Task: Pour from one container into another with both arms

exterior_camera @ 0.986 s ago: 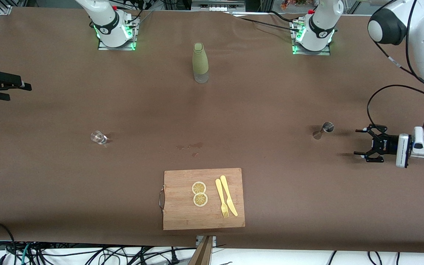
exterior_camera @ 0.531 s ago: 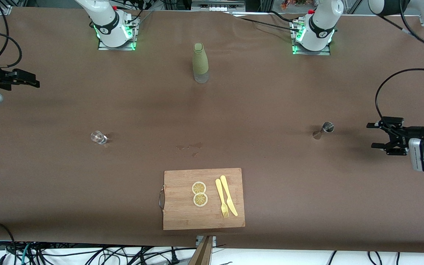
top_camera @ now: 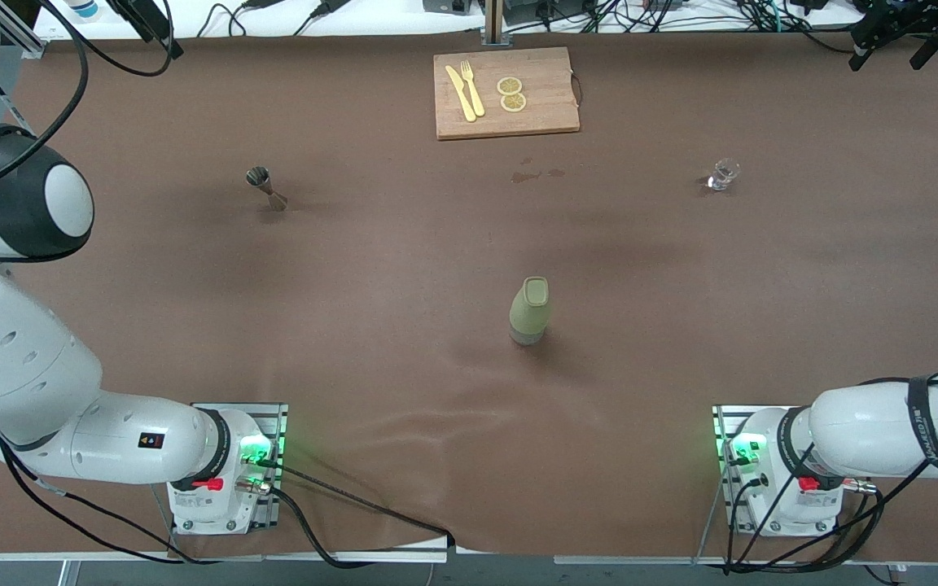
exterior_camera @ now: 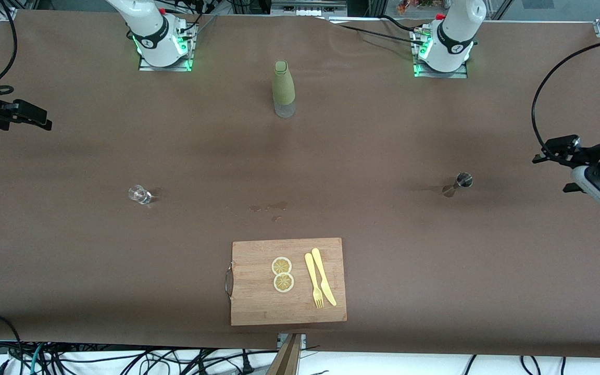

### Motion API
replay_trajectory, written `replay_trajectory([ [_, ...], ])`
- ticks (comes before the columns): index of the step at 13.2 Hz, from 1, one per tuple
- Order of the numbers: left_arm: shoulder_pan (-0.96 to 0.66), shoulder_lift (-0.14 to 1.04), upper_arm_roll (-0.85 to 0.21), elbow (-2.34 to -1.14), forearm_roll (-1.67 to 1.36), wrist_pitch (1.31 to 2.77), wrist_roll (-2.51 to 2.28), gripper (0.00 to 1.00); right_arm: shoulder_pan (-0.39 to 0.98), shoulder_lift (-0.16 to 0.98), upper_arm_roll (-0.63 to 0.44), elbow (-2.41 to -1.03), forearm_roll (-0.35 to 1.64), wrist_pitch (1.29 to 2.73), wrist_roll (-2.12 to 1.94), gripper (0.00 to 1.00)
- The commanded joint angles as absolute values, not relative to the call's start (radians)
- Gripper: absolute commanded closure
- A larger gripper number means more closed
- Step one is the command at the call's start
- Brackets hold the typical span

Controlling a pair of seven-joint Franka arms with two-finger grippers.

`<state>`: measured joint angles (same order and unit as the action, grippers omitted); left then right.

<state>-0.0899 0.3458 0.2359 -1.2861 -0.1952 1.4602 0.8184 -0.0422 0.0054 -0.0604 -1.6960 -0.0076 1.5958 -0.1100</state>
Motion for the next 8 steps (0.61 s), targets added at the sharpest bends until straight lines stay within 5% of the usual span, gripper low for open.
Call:
replay_trajectory([
  [1, -0.089, 0.305, 0.218, -1.318, -0.169, 1.512, 0.796, 0.00, -0.054, -0.012, -0.051, -1.675, 0.002, 1.601, -0.095, 0.00],
  [8, -0.078, 0.213, 0.063, -1.325, -0.068, 1.393, 0.089, 0.00, -0.051, -0.005, -0.049, -1.641, -0.008, 1.589, -0.086, 0.00],
])
